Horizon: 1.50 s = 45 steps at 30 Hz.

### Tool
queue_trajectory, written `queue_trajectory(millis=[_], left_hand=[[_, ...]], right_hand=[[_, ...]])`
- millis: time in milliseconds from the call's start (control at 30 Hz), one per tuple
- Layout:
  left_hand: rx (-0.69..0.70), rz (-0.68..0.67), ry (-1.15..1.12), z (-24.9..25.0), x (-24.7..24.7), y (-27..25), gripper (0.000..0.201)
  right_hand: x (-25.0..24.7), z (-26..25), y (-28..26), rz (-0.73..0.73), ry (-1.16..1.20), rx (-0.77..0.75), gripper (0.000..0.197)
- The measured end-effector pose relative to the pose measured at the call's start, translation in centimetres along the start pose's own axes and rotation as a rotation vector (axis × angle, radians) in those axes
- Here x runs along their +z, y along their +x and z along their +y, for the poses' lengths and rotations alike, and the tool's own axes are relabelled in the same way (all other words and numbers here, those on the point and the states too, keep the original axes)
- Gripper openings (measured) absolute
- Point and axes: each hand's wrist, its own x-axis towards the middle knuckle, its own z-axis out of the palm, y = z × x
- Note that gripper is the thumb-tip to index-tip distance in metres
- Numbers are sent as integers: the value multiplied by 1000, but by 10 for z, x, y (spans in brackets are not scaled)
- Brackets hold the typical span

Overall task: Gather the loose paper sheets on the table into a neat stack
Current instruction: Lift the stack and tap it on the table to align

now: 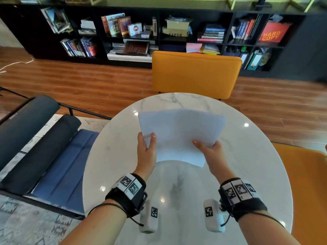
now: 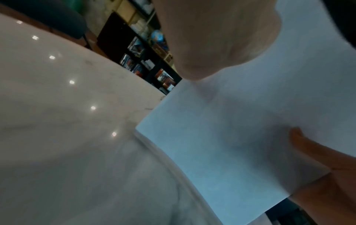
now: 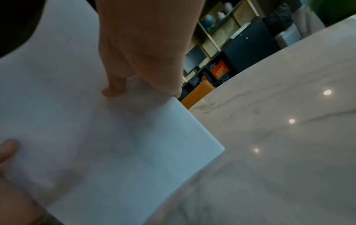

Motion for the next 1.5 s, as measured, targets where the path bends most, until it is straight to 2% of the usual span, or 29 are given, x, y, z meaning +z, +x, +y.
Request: queue_trajectory(millis=[100, 133, 233, 300, 467, 667, 733, 833, 1267, 1367, 1467, 1500], left_hand=[[-9, -7, -11, -2, -1, -2, 18], [-20, -14, 0, -5, -2, -3, 17], [-32, -27, 14, -14, -3, -5, 15], [-23, -24, 4, -16, -4, -7, 13], [-17, -21, 54, -20, -4, -11, 16], [0, -26, 92, -16, -4, -10, 17], [-29, -66, 122, -21, -4, -12, 23], [-112, -117, 180, -26, -3, -15, 44], [-268, -127, 239, -35, -4, -10, 57], [-268, -116, 259, -31, -4, -9, 50], [-191, -55, 283, -30, -9, -2, 9], [-174, -45, 305, -31, -10, 0, 4]], right_hand=[[-5, 2, 1, -19, 18, -6, 44], [-5, 4, 0, -29, 12, 3, 44], [-5, 6, -4, 2, -29, 26, 22], [-6, 5, -4, 38, -14, 36, 16], [-3, 9, -8, 47, -7, 61, 15], [-3, 6, -8, 39, 40, 21, 16], [-4, 12, -10, 11, 8, 64, 20], [-3, 24, -12, -21, -19, 126, 19], [0, 39, -8, 22, -1, 201, 15], [-1, 40, -7, 52, -30, 174, 13], [-5, 38, -7, 68, -48, 125, 10], [-6, 39, -7, 66, -49, 120, 11]])
